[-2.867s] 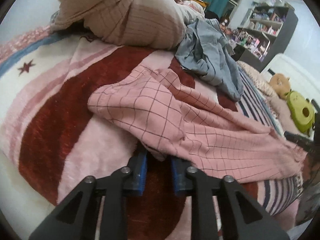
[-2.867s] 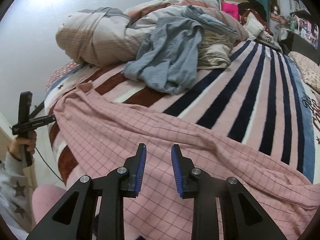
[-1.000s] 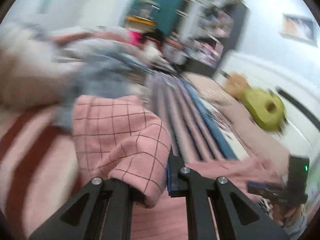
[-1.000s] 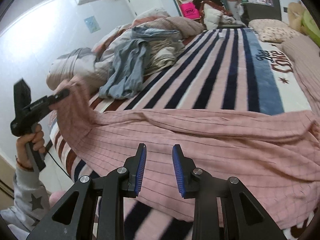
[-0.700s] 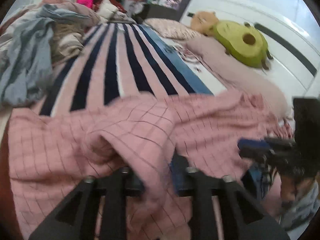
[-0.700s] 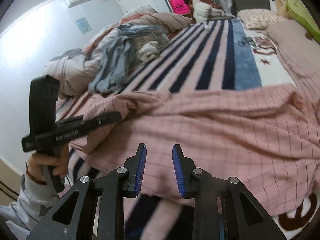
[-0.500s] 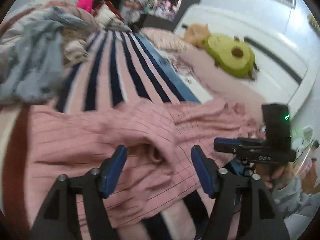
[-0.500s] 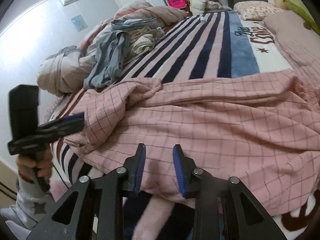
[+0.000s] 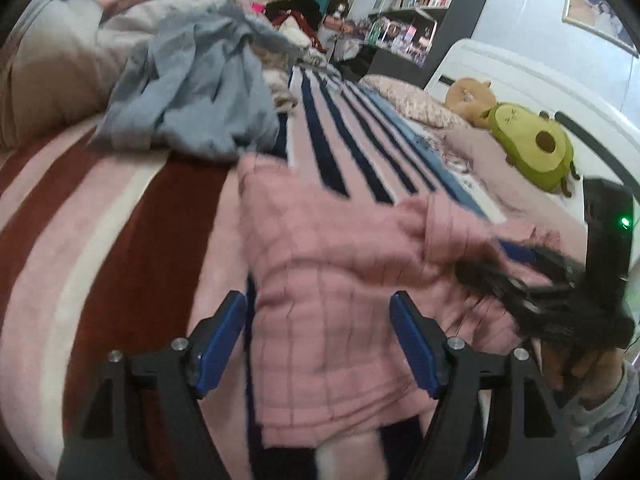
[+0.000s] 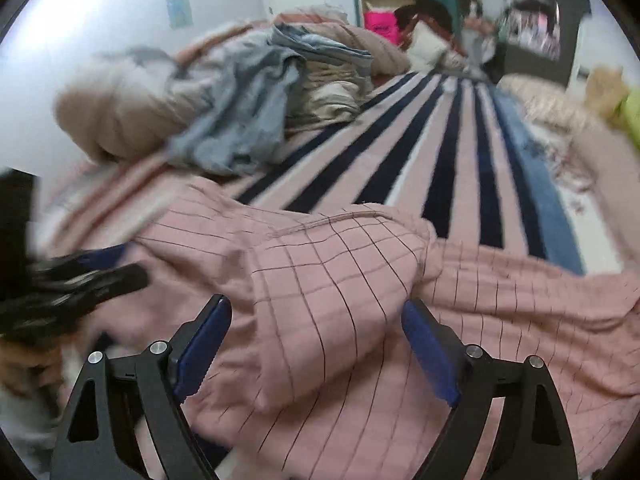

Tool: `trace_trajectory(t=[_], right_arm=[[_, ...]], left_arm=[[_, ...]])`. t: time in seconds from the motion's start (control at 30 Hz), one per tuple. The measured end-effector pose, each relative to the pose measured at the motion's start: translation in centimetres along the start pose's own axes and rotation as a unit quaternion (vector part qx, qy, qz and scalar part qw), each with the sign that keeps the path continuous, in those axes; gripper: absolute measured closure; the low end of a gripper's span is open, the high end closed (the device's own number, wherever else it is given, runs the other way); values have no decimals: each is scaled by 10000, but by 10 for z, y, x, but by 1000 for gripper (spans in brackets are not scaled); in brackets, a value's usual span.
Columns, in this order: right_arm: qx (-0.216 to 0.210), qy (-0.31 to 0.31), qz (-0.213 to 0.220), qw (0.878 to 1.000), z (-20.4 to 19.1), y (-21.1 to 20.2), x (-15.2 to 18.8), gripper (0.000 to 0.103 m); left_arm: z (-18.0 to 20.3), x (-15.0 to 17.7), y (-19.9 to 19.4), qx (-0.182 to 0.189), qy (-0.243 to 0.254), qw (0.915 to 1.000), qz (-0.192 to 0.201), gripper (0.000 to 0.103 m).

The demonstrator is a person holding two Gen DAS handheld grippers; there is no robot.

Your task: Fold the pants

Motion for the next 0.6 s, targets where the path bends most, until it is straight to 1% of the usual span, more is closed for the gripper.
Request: trace_trajectory(t=[0.03,0.1,0.17,0.2,0.23,0.33,0.43,0.5,0.6], right_arm=[[315,-105,22,9994,-4,6,1,29],[651,-11,129,9978,1,7,2,42],[675,398,206,9967,15,1,6,49],[697,662,238,9951,26,-4,9,56],[754,856,258,9931,36,-9,12,59],[953,1438,303,9845,67,-29,30,58],[877,1938,127,9770,89,-40,58,58],[801,2031,17,9759,94,-44,70,59],[690,2042,122,9764,96,-57,74,59]], left_arm=[[1,2,-1,-15,23,10000,-9,32],[2,7,-5,105,78,9999,-34,32],[0,12,-10,225,81,9997,-10,29],[-1,14,-12,225,72,9997,1,29],[-2,15,-15,203,67,9998,2,29],[-2,21,-16,121,45,9999,-20,29],[-1,24,-20,192,-1,9998,20,29],[2,28,-24,235,32,9997,73,29],[7,34,-27,211,143,9997,59,28]])
Point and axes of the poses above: each gripper's, at about its wrist camera, not at the fingertips, and y roughly the way its jaws point, z to its right, x to its underside, the point moved 1 cm from there along y, roughly the way its jaws point, and after that the axes turned 1 degree about -x, right-handed, at the moved point
